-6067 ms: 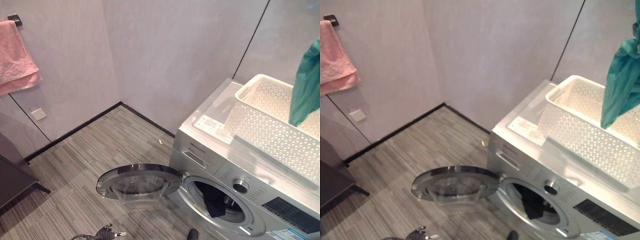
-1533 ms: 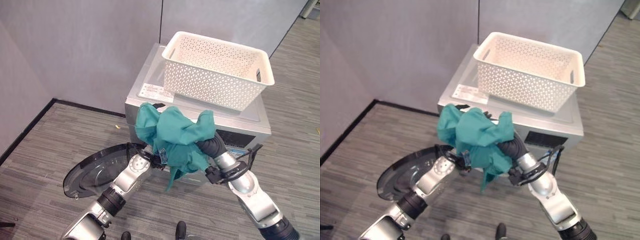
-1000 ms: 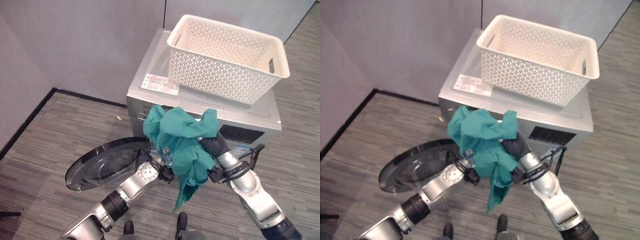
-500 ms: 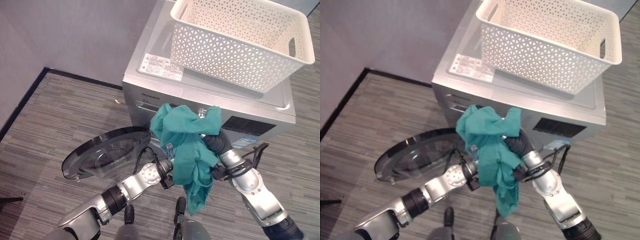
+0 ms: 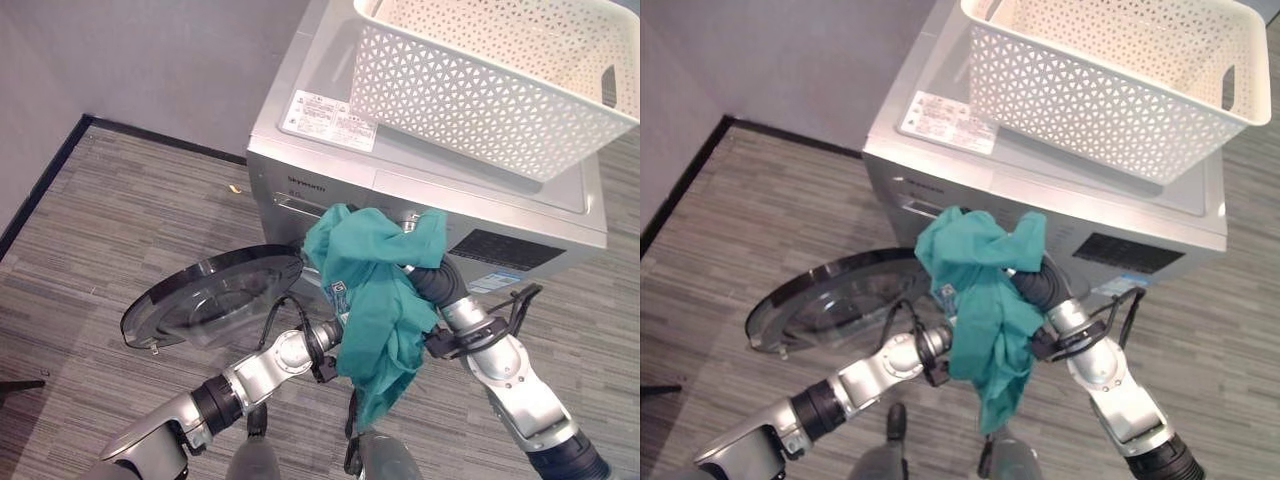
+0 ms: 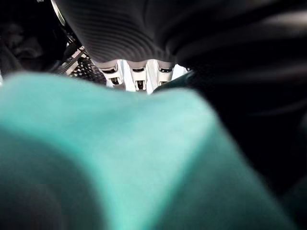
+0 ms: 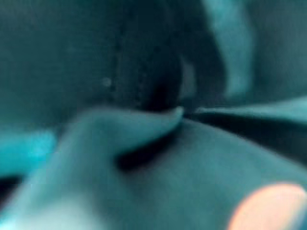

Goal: Grab the laundry basket,head to the washer,open it,put in the laundry and shut it.

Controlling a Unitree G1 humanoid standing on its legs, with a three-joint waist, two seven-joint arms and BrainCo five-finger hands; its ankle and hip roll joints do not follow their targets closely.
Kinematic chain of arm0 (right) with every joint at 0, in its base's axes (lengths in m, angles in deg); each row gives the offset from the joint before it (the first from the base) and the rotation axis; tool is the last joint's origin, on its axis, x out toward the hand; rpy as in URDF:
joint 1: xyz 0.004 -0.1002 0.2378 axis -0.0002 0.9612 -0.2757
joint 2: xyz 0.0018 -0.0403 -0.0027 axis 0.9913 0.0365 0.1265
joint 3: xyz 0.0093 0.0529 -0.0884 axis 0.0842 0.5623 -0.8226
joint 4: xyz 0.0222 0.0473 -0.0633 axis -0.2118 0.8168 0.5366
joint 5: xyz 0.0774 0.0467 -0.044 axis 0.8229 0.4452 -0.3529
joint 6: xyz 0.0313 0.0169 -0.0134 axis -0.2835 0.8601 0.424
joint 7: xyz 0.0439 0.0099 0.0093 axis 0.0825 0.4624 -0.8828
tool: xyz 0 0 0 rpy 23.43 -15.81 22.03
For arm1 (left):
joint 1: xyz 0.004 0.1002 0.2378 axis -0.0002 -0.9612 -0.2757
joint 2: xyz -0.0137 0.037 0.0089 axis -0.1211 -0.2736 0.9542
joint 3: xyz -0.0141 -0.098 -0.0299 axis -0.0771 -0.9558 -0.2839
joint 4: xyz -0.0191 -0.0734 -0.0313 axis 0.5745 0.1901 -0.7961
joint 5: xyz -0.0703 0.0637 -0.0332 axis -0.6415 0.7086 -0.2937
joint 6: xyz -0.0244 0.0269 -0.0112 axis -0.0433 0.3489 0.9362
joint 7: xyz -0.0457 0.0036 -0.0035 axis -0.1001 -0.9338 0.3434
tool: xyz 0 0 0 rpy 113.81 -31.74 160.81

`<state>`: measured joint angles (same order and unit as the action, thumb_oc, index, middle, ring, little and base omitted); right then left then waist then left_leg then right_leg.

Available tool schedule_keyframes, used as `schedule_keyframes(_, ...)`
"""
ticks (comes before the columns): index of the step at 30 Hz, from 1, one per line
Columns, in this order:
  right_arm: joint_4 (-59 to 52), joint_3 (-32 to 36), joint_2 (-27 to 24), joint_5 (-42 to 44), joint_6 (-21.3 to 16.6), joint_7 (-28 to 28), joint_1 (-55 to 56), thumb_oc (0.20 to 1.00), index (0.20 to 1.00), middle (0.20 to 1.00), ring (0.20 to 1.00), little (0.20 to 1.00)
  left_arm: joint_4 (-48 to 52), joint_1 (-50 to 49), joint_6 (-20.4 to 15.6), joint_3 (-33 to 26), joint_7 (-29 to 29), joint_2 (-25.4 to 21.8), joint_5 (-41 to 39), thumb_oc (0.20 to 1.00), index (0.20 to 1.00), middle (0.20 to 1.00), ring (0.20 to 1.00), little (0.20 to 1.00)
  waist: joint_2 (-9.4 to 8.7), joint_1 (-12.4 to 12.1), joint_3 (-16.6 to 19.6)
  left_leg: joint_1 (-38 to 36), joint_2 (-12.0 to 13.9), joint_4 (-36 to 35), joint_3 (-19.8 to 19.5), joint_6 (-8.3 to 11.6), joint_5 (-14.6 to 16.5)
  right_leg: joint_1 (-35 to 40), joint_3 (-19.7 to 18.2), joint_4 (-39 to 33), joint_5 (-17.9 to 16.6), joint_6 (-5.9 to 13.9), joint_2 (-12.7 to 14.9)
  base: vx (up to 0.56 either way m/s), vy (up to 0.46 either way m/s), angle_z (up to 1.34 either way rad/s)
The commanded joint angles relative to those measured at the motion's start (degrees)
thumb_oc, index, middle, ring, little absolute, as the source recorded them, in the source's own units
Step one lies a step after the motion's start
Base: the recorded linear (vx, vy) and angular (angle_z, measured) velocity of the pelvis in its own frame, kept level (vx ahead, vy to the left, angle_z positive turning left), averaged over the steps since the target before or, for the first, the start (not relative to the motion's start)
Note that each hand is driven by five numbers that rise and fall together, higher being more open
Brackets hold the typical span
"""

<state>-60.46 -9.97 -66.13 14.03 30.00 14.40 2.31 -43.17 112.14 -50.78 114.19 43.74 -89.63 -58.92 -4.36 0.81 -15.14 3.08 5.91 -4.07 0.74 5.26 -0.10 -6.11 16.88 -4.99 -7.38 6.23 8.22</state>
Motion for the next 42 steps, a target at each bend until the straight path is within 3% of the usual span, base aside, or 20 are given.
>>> schedule_keyframes(1, -5.19, 4.61, 1.14, -0.23, -2.82, 2.94, -3.90, 0.200, 0.200, 0.200, 0.200, 0.200, -2.35, 3.96, -2.71, 0.84, -2.03, 6.17, -3.88, 0.630, 0.630, 0.630, 0.630, 0.630, -2.17, 0.31, 0.02, 2.28, -4.06, -0.65, 1.76, -5.29, 1.36, 2.58, -3.94, 2.24, 5.76, 1.72, 1.70, -0.01, -0.007, 0.04)
schedule_keyframes(3, -5.25, 4.47, 1.14, -0.48, -2.62, 3.37, -4.26, 0.200, 0.200, 0.200, 0.200, 0.200, -3.72, 5.18, -2.33, 0.86, -3.26, 7.98, -5.54, 0.442, 0.442, 0.442, 0.442, 0.442, -2.31, 0.59, -0.11, 2.44, -4.01, -0.66, 1.70, -5.30, 1.28, 2.43, -3.87, 2.24, 5.72, 1.66, 1.65, 0.00, 0.000, 0.00)
schedule_keyframes(4, -5.25, 4.47, 1.10, -0.49, -2.61, 3.40, -4.31, 0.200, 0.200, 0.200, 0.200, 0.200, -3.79, 5.27, -2.35, 0.85, -3.29, 8.04, -5.57, 0.442, 0.442, 0.442, 0.442, 0.442, -2.28, 0.60, -0.14, 2.46, -4.01, -0.66, 1.69, -5.30, 1.28, 2.42, -3.86, 2.24, 5.72, 1.66, 1.65, 0.00, 0.000, 0.00)
schedule_keyframes(5, -5.26, 4.50, 1.11, -0.67, -2.47, 3.50, -4.49, 0.200, 0.200, 0.200, 0.200, 0.200, -3.94, 5.65, -2.30, 0.74, -3.45, 8.34, -5.88, 0.376, 0.376, 0.376, 0.376, 0.376, -2.31, 0.68, -0.16, 2.49, -4.01, -0.67, 1.67, -5.31, 1.30, 2.35, -3.90, 2.24, 5.70, 1.64, 1.60, 0.00, 0.000, 0.00)
schedule_keyframes(6, -5.21, 4.56, 1.13, -0.83, -2.37, 3.64, -4.65, 0.200, 0.200, 0.200, 0.200, 0.200, -3.91, 5.80, -2.15, 0.63, -3.54, 8.49, -6.07, 0.200, 0.200, 0.200, 0.200, 0.200, -2.30, 0.70, -0.19, 2.49, -4.02, -0.69, 1.67, -5.31, 1.32, 2.30, -3.88, 2.22, 5.67, 1.65, 1.60, 0.00, 0.000, 0.00)
schedule_keyframes(26, -3.66, 5.37, 0.76, -5.48, -1.05, 2.49, -1.84, 0.200, 0.200, 0.200, 0.200, 0.200, -3.83, 0.32, -2.24, -3.99, -5.11, 6.87, -6.97, 0.200, 0.200, 0.200, 0.200, 0.200, -2.36, -0.16, 0.12, 2.60, -3.84, -0.79, 1.28, -5.23, 1.37, 2.33, -3.19, 1.94, 5.67, 1.42, 1.41, 0.00, 0.000, 0.00)
schedule_keyframes(27, -3.08, 5.71, 0.26, -6.43, -0.75, 2.04, -1.15, 0.250, 0.250, 0.250, 0.250, 0.250, -3.90, -0.08, -2.30, -4.70, -5.15, 6.51, -6.52, 0.200, 0.200, 0.200, 0.200, 0.200, -2.47, -0.21, 0.12, 2.61, -3.82, -0.79, 1.25, -5.22, 1.38, 2.36, -3.17, 1.92, 5.67, 1.41, 1.40, 0.00, 0.000, 0.00)
schedule_keyframes(29, -2.27, 6.33, -0.34, -7.66, -0.41, 1.74, 0.07, 0.464, 0.464, 0.464, 0.464, 0.464, -4.05, -0.98, -2.29, -5.43, -5.15, 5.97, -5.30, 0.200, 0.200, 0.200, 0.200, 0.200, -2.55, -0.25, 0.17, 2.62, -3.75, -0.80, 1.27, -5.17, 1.40, 2.36, -2.96, 1.91, 5.68, 1.41, 1.41, 0.00, 0.000, 0.00)
schedule_keyframes(30, -1.54, 6.59, -0.77, -8.25, -0.32, 1.55, 0.67, 0.501, 0.501, 0.501, 0.501, 0.501, -4.50, -1.40, -2.35, -5.90, -5.19, 5.80, -4.69, 0.200, 0.200, 0.200, 0.200, 0.200, -2.60, -0.30, 0.22, 2.68, -3.76, -0.82, 1.24, -5.14, 1.40, 2.35, -2.96, 1.90, 5.70, 1.41, 1.38, 0.00, 0.000, 0.00)
schedule_keyframes(33, -1.54, 6.59, -0.77, -8.25, -0.32, 1.55, 0.67, 0.501, 0.501, 0.501, 0.501, 0.501, -4.50, -1.40, -2.35, -5.90, -5.19, 5.80, -4.69, 0.200, 0.200, 0.200, 0.200, 0.200, -2.60, -0.30, 0.23, 2.68, -3.76, -0.81, 1.24, -5.14, 1.40, 2.34, -2.96, 1.90, 5.70, 1.41, 1.38, 0.00, 0.000, 0.00)
schedule_keyframes(34, -0.04, 6.81, -1.15, -9.76, 0.23, 0.95, 1.59, 1.000, 1.000, 1.000, 1.000, 1.000, -5.15, -2.44, -2.17, -6.83, -5.10, 5.44, -3.87, 0.200, 0.200, 0.200, 0.200, 0.200, -2.65, -0.39, 0.25, 2.74, -3.80, -0.83, 1.24, -5.13, 1.41, 2.32, -2.96, 1.88, 5.70, 1.44, 1.37, 0.00, 0.000, 0.00)
schedule_keyframes(42, 8.73, 6.05, -2.57, -15.00, 2.36, -3.53, 8.29, 1.000, 1.000, 1.000, 1.000, 1.000, -6.12, -9.20, -1.69, -11.68, -4.04, 2.10, -2.01, 0.200, 0.200, 0.200, 0.200, 0.200, -2.62, -0.73, 0.76, 2.54, -3.78, -0.85, 1.47, -5.03, 1.51, 2.36, -2.78, 2.02, 5.78, 1.54, 1.42, 0.00, 0.000, 0.00)
